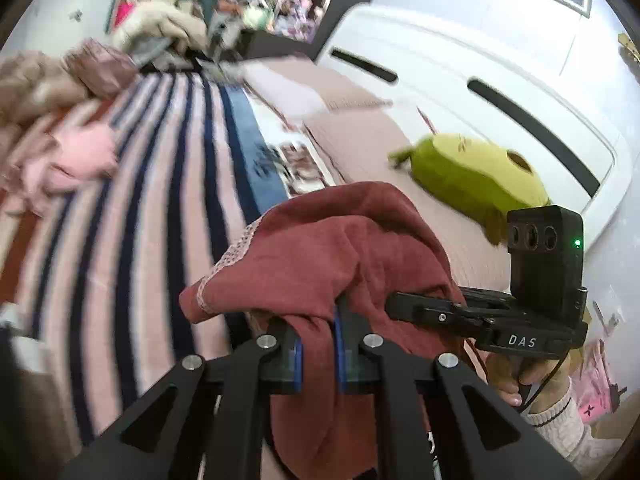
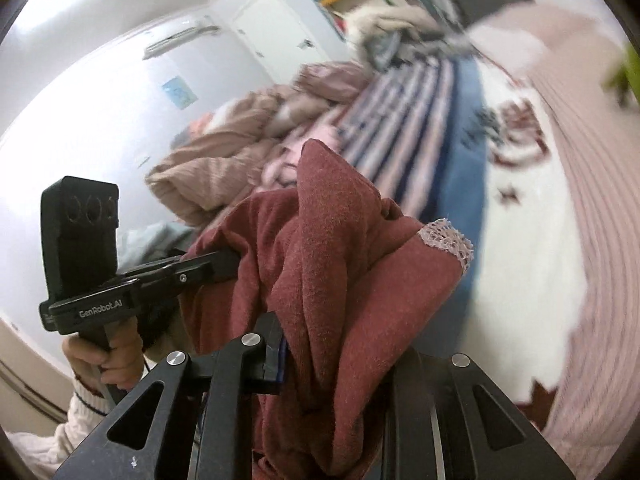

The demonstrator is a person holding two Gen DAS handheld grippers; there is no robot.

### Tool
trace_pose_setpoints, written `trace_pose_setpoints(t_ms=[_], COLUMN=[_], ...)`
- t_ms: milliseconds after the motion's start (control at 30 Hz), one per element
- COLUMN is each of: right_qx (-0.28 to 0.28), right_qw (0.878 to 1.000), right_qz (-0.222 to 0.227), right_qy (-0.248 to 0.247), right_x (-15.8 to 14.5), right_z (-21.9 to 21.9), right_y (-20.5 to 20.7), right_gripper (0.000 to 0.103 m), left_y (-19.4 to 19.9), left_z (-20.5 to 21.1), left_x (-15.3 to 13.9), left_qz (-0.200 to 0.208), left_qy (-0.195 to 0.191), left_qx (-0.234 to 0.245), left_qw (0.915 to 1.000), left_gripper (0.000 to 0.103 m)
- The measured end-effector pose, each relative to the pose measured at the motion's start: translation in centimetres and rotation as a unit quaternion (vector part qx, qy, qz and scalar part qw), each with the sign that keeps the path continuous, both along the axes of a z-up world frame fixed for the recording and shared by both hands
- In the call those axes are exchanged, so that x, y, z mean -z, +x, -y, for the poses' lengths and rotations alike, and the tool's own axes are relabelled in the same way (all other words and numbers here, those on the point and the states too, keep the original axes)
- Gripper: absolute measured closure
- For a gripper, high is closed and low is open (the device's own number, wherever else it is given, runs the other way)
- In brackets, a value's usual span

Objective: Fold small clothes
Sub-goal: 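Close both tools on the folded shirt and lift it off the blanket, then carry the lifted shirt with both tools onto the clothes pile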

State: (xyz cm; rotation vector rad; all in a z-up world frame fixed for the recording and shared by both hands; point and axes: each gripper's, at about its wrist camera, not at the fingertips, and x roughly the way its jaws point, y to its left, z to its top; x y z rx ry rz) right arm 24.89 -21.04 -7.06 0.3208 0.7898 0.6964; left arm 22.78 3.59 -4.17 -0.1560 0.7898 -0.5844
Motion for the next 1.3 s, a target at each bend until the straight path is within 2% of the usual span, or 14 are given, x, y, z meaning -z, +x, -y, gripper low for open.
trace_pose_setpoints(t_ms=[200, 267, 433, 567, 700, 833, 1000, 1100, 1300], right_qx=[-0.054, -0.083, -0.139, -0.184, -0.214, -0.243, -0.258, -0.257, -0.255], right_qw=[0.996, 0.992, 0.981, 0.971, 0.964, 0.957, 0.956, 0.962, 0.967], right_qz=[0.065, 0.09, 0.13, 0.145, 0.149, 0.152, 0.129, 0.091, 0.017], right_qy=[0.009, 0.016, 0.033, 0.042, 0.05, 0.047, 0.048, 0.024, -0.016], right_x=[-7.0, -10.0, -15.1, -18.3, -19.9, -20.4, -19.1, -16.4, -10.0], right_z=[-6.4, -9.5, -16.4, -22.9, -28.1, -32.9, -37.6, -40.6, -43.5], right_y=[-0.8, -1.2, -2.2, -3.3, -4.5, -6.0, -5.4, -3.3, 1.2], right_gripper=[0.087, 0.087, 0.087, 0.087, 0.087, 0.087, 0.087, 0.087, 0.087], left_y=[-4.4, -6.1, -9.9, -12.3, -14.0, -15.5, -14.6, -11.9, -7.0], left_z=[-5.9, -8.5, -14.5, -19.2, -24.2, -27.4, -31.8, -34.3, -37.9], left_x=[-8.4, -11.3, -17.0, -20.1, -22.2, -23.1, -22.2, -19.1, -11.6], left_qz=[0.074, 0.097, 0.137, 0.149, 0.133, 0.126, 0.094, 0.058, -0.006], left_qy=[0.023, 0.036, 0.072, 0.102, 0.117, 0.155, 0.169, 0.172, 0.139], left_qx=[-0.058, -0.084, -0.139, -0.176, -0.208, -0.22, -0.227, -0.222, -0.21], left_qw=[0.9953, 0.9911, 0.9781, 0.9676, 0.9618, 0.9547, 0.9544, 0.9582, 0.9677], left_gripper=[0.094, 0.094, 0.094, 0.094, 0.094, 0.094, 0.094, 0.094, 0.093])
